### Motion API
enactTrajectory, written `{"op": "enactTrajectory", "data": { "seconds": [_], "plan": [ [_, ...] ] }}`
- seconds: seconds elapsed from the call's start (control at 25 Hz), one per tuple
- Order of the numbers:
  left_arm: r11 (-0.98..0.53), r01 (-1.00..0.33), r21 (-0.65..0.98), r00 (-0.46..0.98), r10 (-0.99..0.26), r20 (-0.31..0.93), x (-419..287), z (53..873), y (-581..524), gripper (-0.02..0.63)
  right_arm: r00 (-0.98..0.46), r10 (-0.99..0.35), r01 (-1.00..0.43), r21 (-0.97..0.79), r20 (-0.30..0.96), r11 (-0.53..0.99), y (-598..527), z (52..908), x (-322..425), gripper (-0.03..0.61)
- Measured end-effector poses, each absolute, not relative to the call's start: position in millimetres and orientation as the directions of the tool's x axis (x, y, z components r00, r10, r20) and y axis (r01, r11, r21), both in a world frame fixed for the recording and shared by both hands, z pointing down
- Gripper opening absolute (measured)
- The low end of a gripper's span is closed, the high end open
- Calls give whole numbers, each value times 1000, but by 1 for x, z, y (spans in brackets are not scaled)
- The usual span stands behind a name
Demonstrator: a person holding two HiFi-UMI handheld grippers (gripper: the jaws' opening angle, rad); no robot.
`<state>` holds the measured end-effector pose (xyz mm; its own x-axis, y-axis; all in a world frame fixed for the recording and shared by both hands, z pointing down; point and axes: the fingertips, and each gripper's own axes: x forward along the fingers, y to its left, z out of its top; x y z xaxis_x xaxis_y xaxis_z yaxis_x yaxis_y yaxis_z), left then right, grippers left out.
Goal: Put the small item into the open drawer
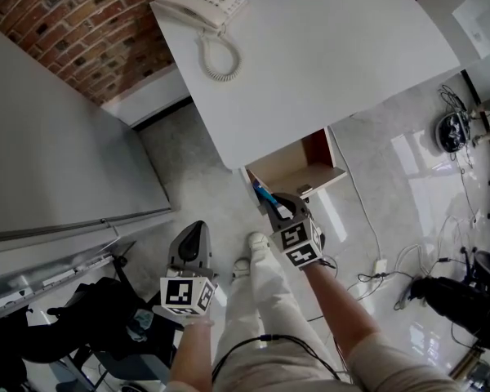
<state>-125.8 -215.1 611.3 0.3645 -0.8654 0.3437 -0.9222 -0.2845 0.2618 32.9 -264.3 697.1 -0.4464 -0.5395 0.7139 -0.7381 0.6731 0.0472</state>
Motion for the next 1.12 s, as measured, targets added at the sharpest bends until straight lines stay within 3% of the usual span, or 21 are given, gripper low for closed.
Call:
{"op": "enactTrajectory", "data": {
  "seconds": [0.32,1.12],
  "plan": [
    [-313,-919,241,380,-868,320,-122,591,-219,5,-451,-577,-759,48,681,650,-261,669,47,9],
    [-404,-896,182,440,-860,257,-100,532,-226,5,-517,-689,-811,-32,509,585,-247,567,86,6]
  ]
}}
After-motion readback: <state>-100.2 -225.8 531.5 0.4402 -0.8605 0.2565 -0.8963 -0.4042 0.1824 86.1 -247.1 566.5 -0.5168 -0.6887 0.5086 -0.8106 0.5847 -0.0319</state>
